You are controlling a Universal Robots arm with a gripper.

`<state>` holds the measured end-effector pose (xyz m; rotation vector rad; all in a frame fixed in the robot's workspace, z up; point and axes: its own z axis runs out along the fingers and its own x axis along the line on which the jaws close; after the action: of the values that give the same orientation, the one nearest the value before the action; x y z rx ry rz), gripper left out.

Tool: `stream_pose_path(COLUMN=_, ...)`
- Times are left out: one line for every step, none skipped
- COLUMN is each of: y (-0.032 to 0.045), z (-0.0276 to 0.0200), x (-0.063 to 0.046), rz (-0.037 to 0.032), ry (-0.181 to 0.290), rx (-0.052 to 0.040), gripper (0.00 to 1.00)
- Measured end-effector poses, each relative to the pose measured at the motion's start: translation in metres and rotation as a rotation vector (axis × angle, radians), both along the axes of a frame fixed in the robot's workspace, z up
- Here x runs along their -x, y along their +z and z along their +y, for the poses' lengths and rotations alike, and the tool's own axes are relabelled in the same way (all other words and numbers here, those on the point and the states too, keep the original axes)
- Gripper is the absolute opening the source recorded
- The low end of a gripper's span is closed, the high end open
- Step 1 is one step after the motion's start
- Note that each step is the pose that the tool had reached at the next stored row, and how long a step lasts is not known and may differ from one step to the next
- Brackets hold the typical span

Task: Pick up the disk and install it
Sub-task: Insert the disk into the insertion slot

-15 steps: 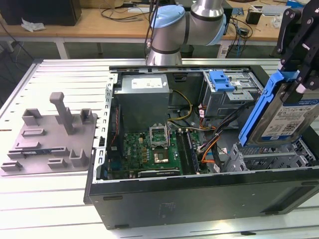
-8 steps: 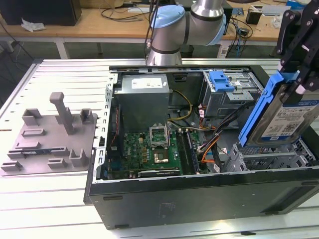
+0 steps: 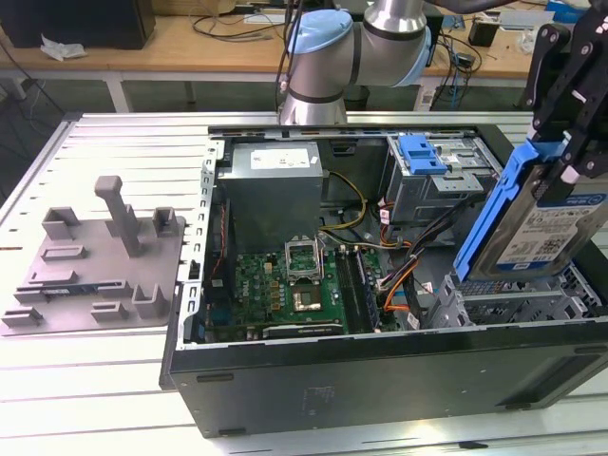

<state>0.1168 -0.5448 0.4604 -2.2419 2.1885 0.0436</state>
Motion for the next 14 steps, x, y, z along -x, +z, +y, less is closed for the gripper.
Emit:
stream_pose_path(y=-0.0003, z=0.0, x=0.0, rz=0.0, ry=0.0, rx=0.0, gripper=0.37)
stream_pose_path(y=-0.0007, z=0.0, x=0.0, rz=0.0, ry=0.0, rx=0.0, gripper=0.37)
stream_pose_path(y=-0.0009, z=0.0, x=0.0, rz=0.0, ry=0.0, rx=0.0001, gripper=0.37)
stream_pose_path(y=-0.0013, z=0.0, x=0.0, rz=0.0, ry=0.0, rx=0.0001, gripper=0.37)
stream_pose_path(y=-0.0015, z=0.0, x=0.0, rz=0.0, ry=0.0, rx=0.0001, gripper=0.37)
stream_pose_path(y=-0.0019, z=0.0, x=-0.0001, rz=0.0, ry=0.0, rx=0.0001, gripper=0.37)
stream_pose_path(y=-0.002, z=0.0, x=-0.0001, rz=0.0, ry=0.0, rx=0.0001, gripper=0.37)
stream_pose_path(y=-0.0022, z=0.0, x=-0.0002, rz=0.0, ry=0.0, rx=0.0, gripper=0.37)
stream_pose_path(y=-0.0023, z=-0.0001, x=-0.0003, rz=0.0, ry=0.0, rx=0.0001, gripper=0.37)
stream_pose_path(y=-0.0026, z=-0.0002, x=-0.0005, rz=0.0, ry=0.0, rx=0.0, gripper=0.37)
stream_pose_path(y=-0.0028, z=-0.0003, x=-0.0005, rz=0.0, ry=0.0, rx=0.0, gripper=0.37)
stream_pose_path(y=-0.003, z=-0.0005, x=-0.0005, rz=0.0, ry=0.0, rx=-0.0001, gripper=0.37)
stream_pose_path(y=-0.0032, z=-0.0006, x=-0.0005, rz=0.0, ry=0.0, rx=0.0, gripper=0.37)
stream_pose_path(y=-0.0034, z=-0.0007, x=-0.0005, rz=0.0, ry=0.0, rx=0.0, gripper=0.37)
